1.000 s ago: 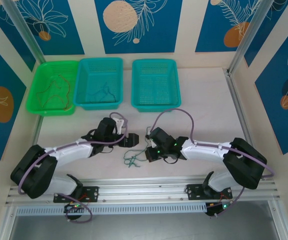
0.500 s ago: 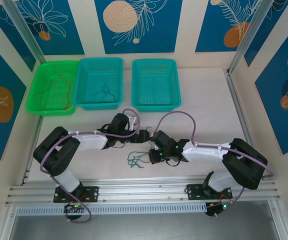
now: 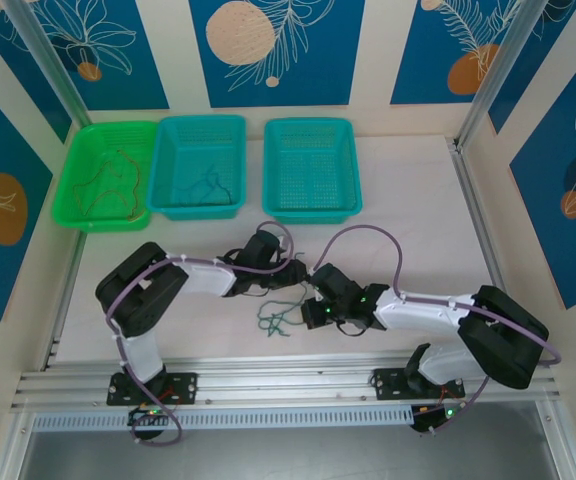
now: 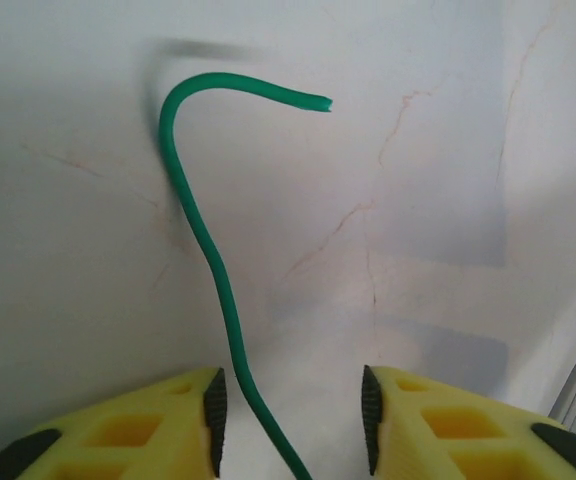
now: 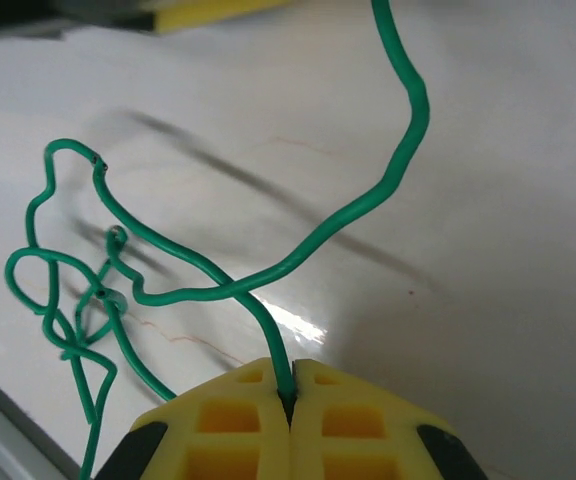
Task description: Untangle the cables
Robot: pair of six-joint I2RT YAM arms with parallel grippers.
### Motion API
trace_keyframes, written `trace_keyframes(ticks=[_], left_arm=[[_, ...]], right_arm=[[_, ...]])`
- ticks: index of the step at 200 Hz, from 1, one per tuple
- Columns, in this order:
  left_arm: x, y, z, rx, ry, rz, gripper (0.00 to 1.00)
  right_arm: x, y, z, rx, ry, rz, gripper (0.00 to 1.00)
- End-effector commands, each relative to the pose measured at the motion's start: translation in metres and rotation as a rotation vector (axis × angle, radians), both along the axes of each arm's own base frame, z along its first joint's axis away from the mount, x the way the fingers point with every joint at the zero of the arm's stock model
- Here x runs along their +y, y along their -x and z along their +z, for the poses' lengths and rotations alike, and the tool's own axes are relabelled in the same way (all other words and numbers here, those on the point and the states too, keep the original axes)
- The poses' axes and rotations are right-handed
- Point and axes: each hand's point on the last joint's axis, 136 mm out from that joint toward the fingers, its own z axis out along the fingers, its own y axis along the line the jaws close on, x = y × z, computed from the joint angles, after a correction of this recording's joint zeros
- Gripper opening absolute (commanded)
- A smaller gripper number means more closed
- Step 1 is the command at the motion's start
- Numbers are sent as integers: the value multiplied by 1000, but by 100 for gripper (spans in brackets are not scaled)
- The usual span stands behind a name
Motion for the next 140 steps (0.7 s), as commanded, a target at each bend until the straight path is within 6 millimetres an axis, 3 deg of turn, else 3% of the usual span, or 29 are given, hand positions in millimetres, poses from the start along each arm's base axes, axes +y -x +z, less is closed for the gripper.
trace_keyframes(ticks=[1, 40, 82, 106, 140], left_arm=[[-11, -2, -5, 33, 11, 28, 36], [-10, -5, 3, 1, 17, 38, 0], [28, -18, 45, -102, 44, 144, 0], [46, -19, 84, -179, 89, 148, 0], [56, -8, 144, -287, 170, 106, 0]], right_arm=[[2, 1, 5, -24, -33, 16, 0], [-4, -1, 3, -17, -21, -12, 0], [-36, -10, -12, 35, 77, -176, 0], [-55, -15, -20, 85, 93, -281, 0], [-68, -19, -30, 153, 82, -360, 0]])
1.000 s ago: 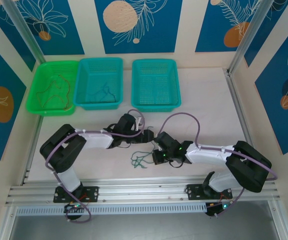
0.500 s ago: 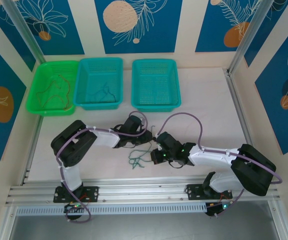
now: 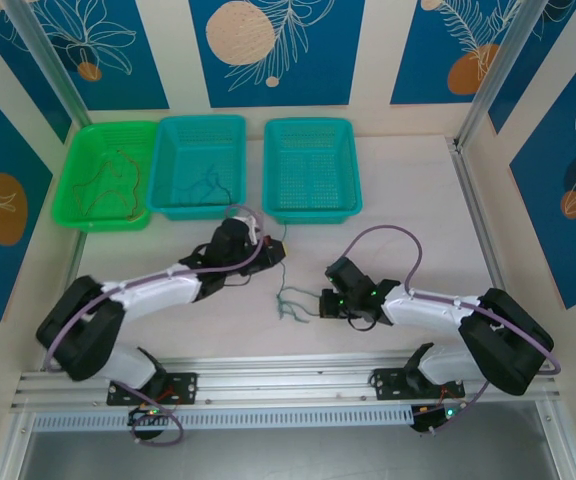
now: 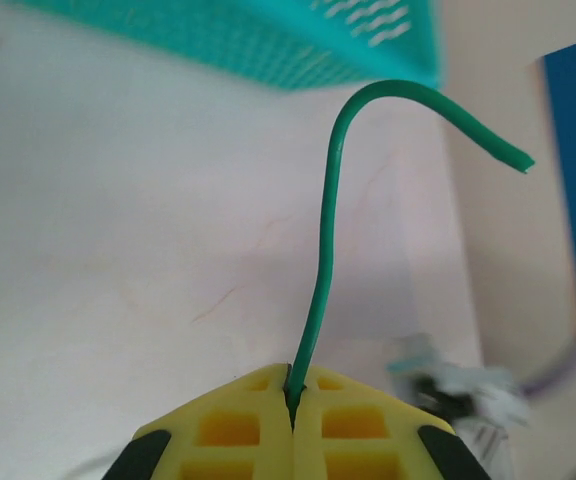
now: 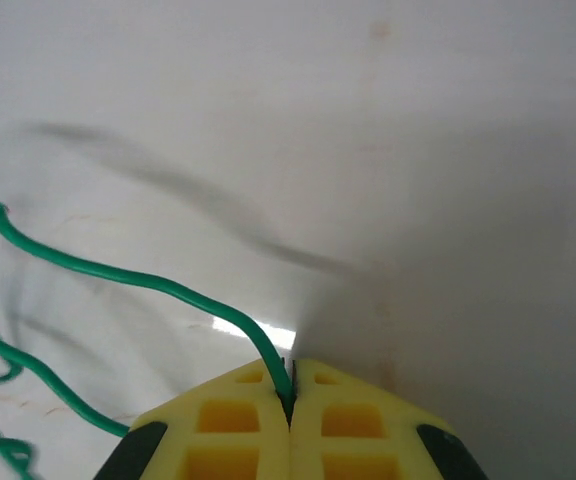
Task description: Untangle the cables
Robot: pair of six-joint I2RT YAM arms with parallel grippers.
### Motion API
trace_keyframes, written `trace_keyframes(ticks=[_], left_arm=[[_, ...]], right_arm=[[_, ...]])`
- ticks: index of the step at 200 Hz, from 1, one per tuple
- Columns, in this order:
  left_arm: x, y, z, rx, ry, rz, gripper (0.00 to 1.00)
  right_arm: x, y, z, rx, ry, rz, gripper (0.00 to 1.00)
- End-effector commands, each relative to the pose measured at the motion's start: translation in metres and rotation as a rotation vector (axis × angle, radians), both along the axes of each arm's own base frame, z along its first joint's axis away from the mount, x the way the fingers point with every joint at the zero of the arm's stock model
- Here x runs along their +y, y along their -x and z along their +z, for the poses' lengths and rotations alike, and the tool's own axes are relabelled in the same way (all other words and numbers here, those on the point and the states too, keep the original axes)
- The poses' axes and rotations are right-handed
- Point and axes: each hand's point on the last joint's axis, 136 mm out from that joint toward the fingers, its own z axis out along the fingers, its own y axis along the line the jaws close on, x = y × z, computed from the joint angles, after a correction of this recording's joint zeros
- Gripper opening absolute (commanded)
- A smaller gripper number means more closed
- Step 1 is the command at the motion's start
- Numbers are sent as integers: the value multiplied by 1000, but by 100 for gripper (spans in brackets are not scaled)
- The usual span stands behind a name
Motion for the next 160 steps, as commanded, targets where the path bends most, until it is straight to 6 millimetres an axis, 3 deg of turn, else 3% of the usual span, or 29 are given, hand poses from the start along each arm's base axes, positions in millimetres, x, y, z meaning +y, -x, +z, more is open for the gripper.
trace_keyframes(ticks=[1, 52, 96, 106, 133, 160], left_arm=[[11, 10, 27, -70, 7, -29, 0], [52, 4, 91, -176, 142, 100, 0], [44, 3, 85, -142, 208, 82, 0], [44, 3, 88, -147, 218, 79, 0], [52, 3, 106, -208, 180, 84, 0], [58, -7, 126, -295, 70, 93, 0]], right_arm=[[-16, 5, -12, 68, 23, -78, 0], [-19, 4, -15, 94, 52, -96, 0], [11, -3, 12, 31, -33, -9, 0], [4, -5, 11, 30, 7, -43, 0], [-40, -1, -9, 121, 133, -218, 0], [-40, 1, -8, 113, 87, -208, 0]])
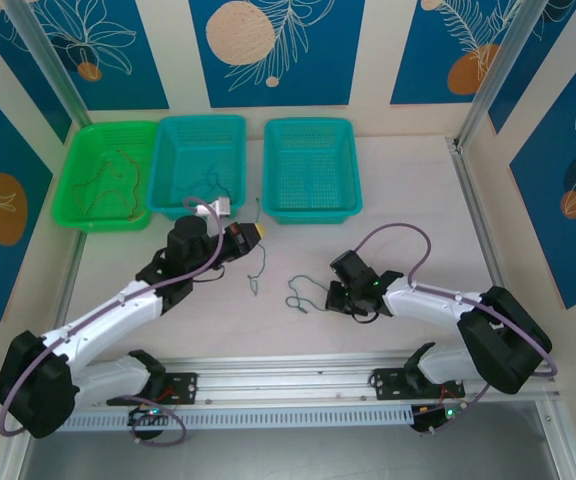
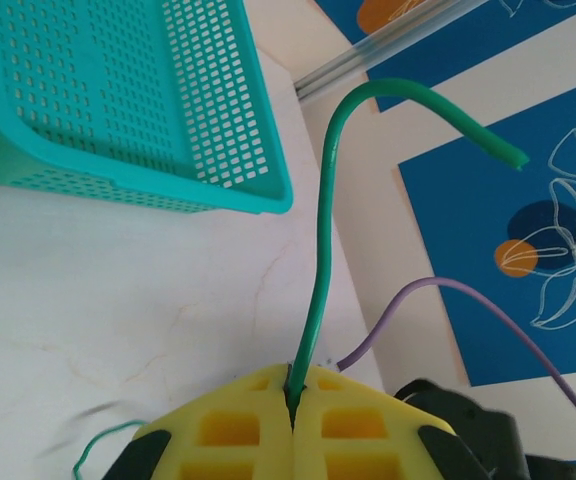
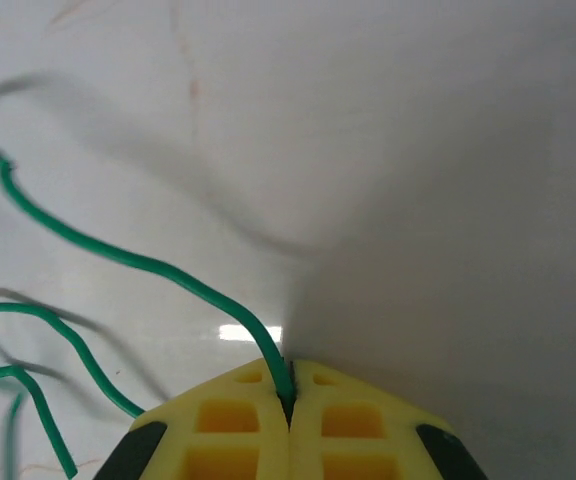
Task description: Untangle the cables
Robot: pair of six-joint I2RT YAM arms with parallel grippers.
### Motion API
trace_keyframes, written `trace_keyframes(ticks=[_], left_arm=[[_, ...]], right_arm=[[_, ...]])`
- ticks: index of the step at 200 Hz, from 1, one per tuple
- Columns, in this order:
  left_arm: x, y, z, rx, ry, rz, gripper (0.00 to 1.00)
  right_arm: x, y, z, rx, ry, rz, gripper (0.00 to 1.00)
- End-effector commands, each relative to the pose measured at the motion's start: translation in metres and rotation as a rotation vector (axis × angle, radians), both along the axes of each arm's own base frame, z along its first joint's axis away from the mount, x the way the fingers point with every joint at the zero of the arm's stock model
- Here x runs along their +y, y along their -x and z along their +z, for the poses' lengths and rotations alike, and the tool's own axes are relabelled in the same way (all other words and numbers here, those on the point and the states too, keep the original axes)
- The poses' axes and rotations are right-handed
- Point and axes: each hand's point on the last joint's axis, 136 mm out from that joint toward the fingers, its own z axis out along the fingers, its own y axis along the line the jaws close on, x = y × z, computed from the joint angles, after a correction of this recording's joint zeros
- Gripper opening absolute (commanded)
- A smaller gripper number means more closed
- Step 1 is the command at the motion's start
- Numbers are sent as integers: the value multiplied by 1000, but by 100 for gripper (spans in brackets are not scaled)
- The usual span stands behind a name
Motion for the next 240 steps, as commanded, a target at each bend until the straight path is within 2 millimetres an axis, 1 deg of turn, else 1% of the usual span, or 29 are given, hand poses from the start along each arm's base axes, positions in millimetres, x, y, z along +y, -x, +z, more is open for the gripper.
trace_keyframes(ticks=[1, 17, 30, 37, 39, 58, 72, 81, 90, 98, 100, 109, 111, 122, 125, 128, 140, 145, 154, 167, 176, 179, 187, 208, 210, 217, 222, 224, 240], left_arm=[[5, -11, 41, -132, -63, 12, 0], [-8, -30, 59, -185, -93, -2, 0], [-23, -53, 76, -232, -109, -8, 0], [-32, -69, 81, -247, -121, -4, 0], [-34, -73, 85, -256, -122, -2, 0], [-56, -123, 91, -260, -158, 18, 0], [-68, -162, 85, -259, -209, 51, 0], [-74, -186, 73, -238, -251, 81, 0], [-79, -208, 66, -231, -272, 97, 0], [-85, -227, 52, -210, -294, 109, 0], [-86, -230, 46, -201, -301, 111, 0], [-92, -244, 38, -192, -328, 107, 0], [-94, -247, 33, -185, -337, 104, 0], [-98, -258, 26, -181, -379, 101, 0], [-98, -260, 26, -184, -387, 101, 4], [-98, -261, 25, -184, -395, 101, 10], [-98, -262, 29, -203, -406, 103, 37], [-96, -260, 31, -212, -408, 103, 45], [-94, -254, 40, -235, -407, 99, 56], [-88, -239, 56, -276, -404, 92, 66], [-81, -226, 66, -307, -406, 88, 70], [-79, -221, 67, -312, -409, 86, 70], [-70, -206, 77, -335, -410, 89, 71], [-44, -160, 94, -389, -410, 96, 71], [-42, -156, 92, -387, -415, 93, 71], [-32, -139, 96, -399, -418, 99, 71], [-25, -128, 95, -402, -428, 101, 71], [-22, -122, 98, -412, -427, 103, 71], [-1, -85, 95, -440, -459, 110, 71]], right_arm=[[-16, 10, -8, 33, 38, -40, 0], [-14, 10, -6, 22, 18, -39, 0], [-12, 8, -6, 22, 12, -40, 0], [-11, 7, -5, 24, 8, -38, 0], [-10, 7, -5, 24, 7, -36, 0], [-7, 10, -5, 37, -1, -26, 0], [-8, 12, -5, 39, -1, -28, 0], [-9, 13, -4, 39, -3, -28, 0], [-10, 15, -2, 36, -6, -27, 0], [-11, 16, 0, 29, -8, -27, 0], [-11, 16, 0, 26, -9, -24, 0], [-12, 17, 3, 17, -12, -23, 0], [-13, 17, 4, 15, -13, -23, 0], [-14, 17, 10, 0, -15, -20, 0], [-15, 18, 11, -1, -14, -19, 0], [-15, 18, 12, -6, -16, -17, 0], [-15, 18, 20, -25, -29, -6, 0], [-14, 17, 23, -32, -36, -1, 0], [-13, 17, 30, -45, -51, 5, 0], [-10, 16, 40, -68, -80, 20, 0], [-6, 15, 50, -90, -106, 33, 0], [-5, 14, 53, -99, -114, 36, 0], [-3, 11, 65, -125, -133, 41, 0], [0, -5, 104, -214, -175, 37, 0], [0, -7, 108, -224, -179, 34, 0], [0, -16, 124, -261, -194, 25, 0], [0, -23, 136, -288, -204, 18, 0], [-1, -27, 140, -301, -207, 12, 0], [-7, -57, 177, -393, -227, -30, 0]])
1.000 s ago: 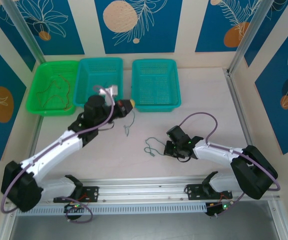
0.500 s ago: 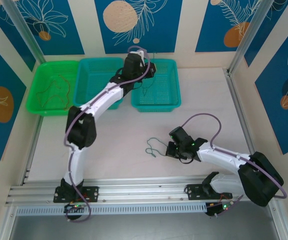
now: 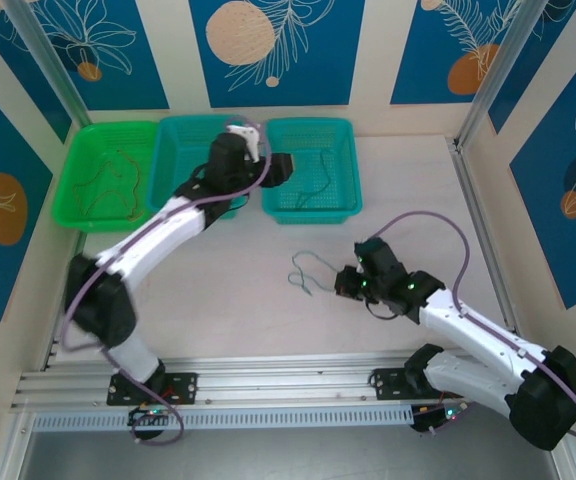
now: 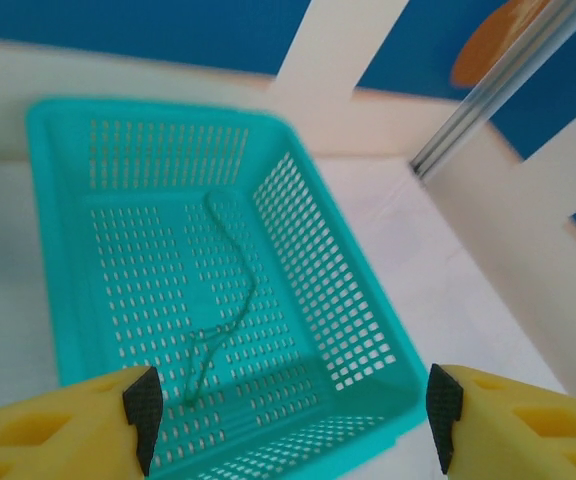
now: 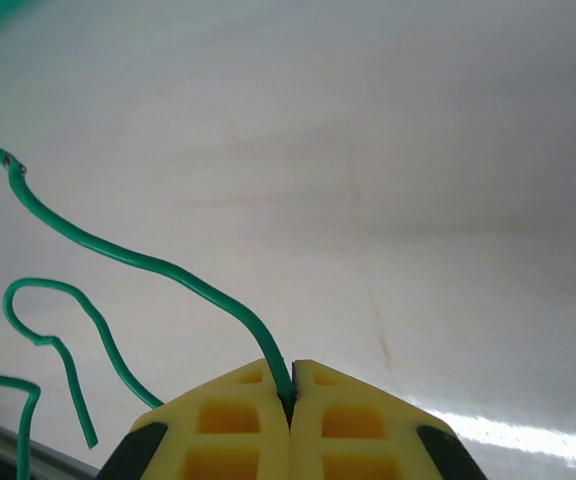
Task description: Untangle the cables
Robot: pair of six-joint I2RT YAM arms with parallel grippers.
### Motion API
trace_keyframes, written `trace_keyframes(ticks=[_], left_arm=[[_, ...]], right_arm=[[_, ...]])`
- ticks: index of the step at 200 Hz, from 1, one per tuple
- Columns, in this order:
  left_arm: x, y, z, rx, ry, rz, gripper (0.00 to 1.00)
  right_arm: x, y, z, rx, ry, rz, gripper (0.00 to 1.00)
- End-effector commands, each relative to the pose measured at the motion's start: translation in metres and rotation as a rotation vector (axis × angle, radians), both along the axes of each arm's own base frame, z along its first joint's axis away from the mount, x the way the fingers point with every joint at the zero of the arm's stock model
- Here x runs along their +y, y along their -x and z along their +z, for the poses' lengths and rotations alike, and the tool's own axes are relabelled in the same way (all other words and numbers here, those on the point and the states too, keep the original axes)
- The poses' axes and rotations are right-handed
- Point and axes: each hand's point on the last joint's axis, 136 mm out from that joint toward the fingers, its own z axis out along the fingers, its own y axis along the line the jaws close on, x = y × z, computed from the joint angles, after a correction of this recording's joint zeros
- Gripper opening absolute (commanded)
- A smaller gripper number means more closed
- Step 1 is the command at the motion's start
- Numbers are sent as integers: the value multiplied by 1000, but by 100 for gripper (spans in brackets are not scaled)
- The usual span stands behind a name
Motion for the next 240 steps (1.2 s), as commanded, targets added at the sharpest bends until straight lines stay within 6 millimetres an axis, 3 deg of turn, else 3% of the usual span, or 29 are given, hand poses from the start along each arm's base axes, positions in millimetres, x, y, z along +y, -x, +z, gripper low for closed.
trace_keyframes(ticks=[1, 19, 31, 55, 79, 109, 126, 151, 175, 187, 194, 210, 240], left_arm=[[25, 41, 18, -116, -33, 11, 71], [48, 78, 6, -115, -82, 2, 71], [63, 99, -8, -90, -120, -1, 71], [87, 137, -37, -39, -195, -30, 73], [113, 155, -62, 16, -303, 1, 76], [127, 162, -85, 63, -378, 27, 83], [134, 160, -96, 70, -406, 56, 88], [149, 152, -108, 61, -477, 135, 95], [167, 142, -119, 28, -548, 223, 100], [175, 138, -122, -6, -570, 259, 100], [180, 135, -123, -32, -578, 281, 100], [193, 131, -127, -89, -606, 333, 100], [217, 123, -142, -142, -677, 413, 100]], right_arm=[[-2, -36, 60, -146, -50, -25, 0], [-13, -78, 90, -200, -47, -91, 0], [-17, -109, 99, -210, -27, -114, 0], [-14, -172, 92, -161, 23, -113, 0], [-4, -220, 74, -117, 55, -98, 0], [10, -248, 64, -82, 61, -58, 33], [9, -246, 66, -78, 64, -56, 40], [-10, -227, 81, -121, 69, -79, 42], [-49, -193, 96, -194, 76, -142, 43], [-75, -173, 98, -243, 106, -196, 50], [-90, -163, 94, -265, 133, -225, 52], [-128, -140, 87, -326, 206, -318, 67], [-179, -119, 51, -388, 370, -422, 72]])
